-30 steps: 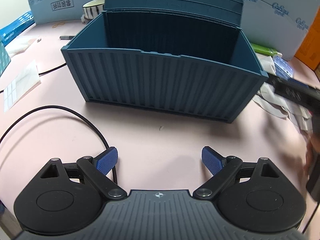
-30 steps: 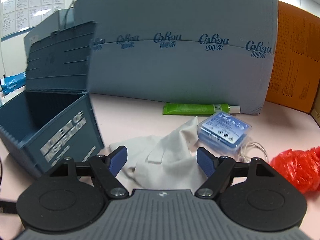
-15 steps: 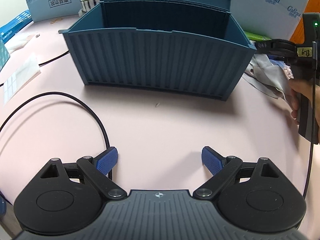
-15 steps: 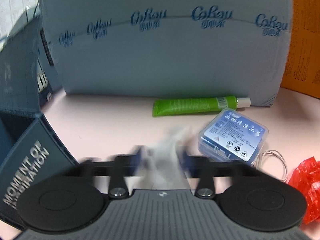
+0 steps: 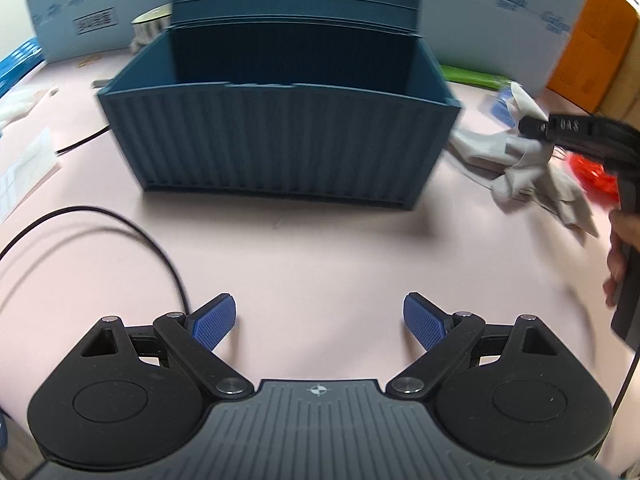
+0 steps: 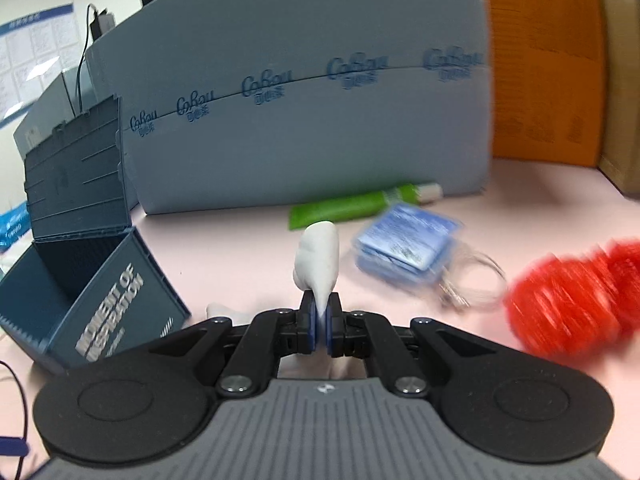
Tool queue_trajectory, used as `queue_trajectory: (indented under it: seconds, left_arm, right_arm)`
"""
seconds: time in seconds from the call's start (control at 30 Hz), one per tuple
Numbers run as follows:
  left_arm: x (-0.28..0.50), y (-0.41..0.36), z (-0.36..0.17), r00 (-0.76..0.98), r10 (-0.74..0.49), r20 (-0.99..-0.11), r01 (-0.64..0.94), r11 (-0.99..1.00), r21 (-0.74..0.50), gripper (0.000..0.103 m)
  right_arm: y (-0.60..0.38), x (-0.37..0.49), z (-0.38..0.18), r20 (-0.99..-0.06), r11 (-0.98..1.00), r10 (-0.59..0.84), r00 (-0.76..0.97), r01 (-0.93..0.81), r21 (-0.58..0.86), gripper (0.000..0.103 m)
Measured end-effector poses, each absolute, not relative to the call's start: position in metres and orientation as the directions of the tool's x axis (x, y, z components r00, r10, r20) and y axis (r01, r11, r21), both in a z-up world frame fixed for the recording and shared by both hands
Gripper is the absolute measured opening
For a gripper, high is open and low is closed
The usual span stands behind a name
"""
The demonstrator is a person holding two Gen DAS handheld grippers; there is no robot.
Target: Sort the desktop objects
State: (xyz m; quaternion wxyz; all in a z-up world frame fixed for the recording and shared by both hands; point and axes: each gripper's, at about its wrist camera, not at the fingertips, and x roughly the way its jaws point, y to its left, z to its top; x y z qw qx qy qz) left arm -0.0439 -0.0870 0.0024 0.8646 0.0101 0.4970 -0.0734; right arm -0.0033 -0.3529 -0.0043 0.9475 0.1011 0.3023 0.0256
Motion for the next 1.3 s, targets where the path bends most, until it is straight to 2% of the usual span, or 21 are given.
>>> queue_trajectory:
  seconds: [0.47, 0.53, 0.63, 0.7, 0.77, 1.0, 1.2, 1.3]
  left_arm:
    - [-0.044, -0.129, 0.01, 0.502, -0.226, -0.835, 0.299, 0.951, -0.077, 0.09]
    - [-0.047, -0.135, 0.011, 0.497, -0.241, -0.834, 0.324, 0.943, -0.08, 0.09]
    - [-0.049, -0.146, 0.011, 0.497, -0.259, -0.828, 0.355, 0.932, -0.079, 0.09]
    - [-0.05, -0.152, 0.01, 0.492, -0.267, -0.829, 0.37, 0.926, -0.078, 0.09]
    - [-0.05, -0.155, 0.008, 0.484, -0.28, -0.829, 0.38, 0.921, -0.088, 0.09]
    - [-0.05, -0.174, 0.005, 0.526, -0.299, -0.797, 0.4, 0.913, -0.078, 0.09]
    - [-0.047, -0.188, 0.003, 0.546, -0.323, -0.773, 0.422, 0.903, -0.08, 0.09]
    - [-0.045, -0.194, 0.003, 0.537, -0.339, -0.772, 0.436, 0.895, -0.09, 0.09]
  right_arm:
    - [-0.375, -0.07, -0.018, -0.586, 0.964, 0.01, 0.811, 0.147, 0.221, 0.007]
    - [-0.379, -0.076, -0.018, -0.585, 0.963, -0.002, 0.811, 0.159, 0.218, 0.014]
    - [-0.387, -0.085, -0.016, -0.578, 0.96, -0.014, 0.816, 0.173, 0.222, 0.017]
    - [-0.392, -0.089, -0.016, -0.576, 0.959, -0.023, 0.817, 0.18, 0.218, 0.03]
    - [-0.397, -0.092, -0.015, -0.567, 0.957, -0.015, 0.823, 0.176, 0.23, 0.063]
    - [-0.411, -0.094, -0.013, -0.537, 0.961, 0.01, 0.844, 0.141, 0.238, 0.076]
    - [-0.42, -0.091, -0.016, -0.55, 0.967, 0.045, 0.834, 0.101, 0.233, 0.085]
    - [-0.423, -0.09, -0.016, -0.559, 0.971, 0.061, 0.827, 0.081, 0.226, 0.093]
